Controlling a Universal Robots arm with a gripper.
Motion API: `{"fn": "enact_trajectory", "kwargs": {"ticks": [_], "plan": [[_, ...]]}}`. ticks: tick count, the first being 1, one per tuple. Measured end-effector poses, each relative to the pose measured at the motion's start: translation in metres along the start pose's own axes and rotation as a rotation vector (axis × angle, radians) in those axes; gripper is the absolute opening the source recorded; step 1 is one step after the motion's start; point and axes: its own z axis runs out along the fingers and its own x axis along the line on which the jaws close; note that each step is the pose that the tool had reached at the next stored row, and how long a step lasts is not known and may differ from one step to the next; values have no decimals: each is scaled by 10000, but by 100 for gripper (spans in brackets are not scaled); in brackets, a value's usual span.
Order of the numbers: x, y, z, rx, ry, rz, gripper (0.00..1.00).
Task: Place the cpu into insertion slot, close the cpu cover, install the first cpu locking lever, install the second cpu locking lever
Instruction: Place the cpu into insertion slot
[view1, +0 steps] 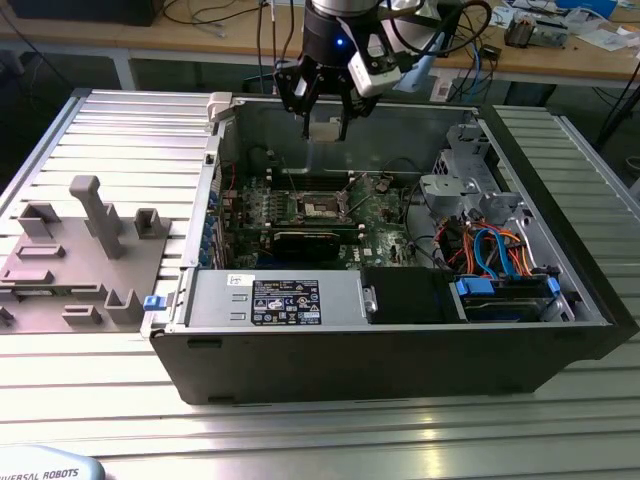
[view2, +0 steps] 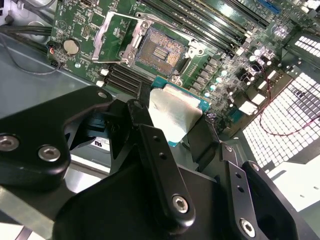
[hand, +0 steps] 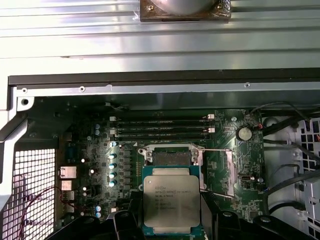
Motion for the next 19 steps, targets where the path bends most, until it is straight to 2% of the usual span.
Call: {"fn": "enact_trajectory", "kwargs": {"ticks": [19], "plan": [[-1, -7, 72, 0, 0, 0, 54]]}}
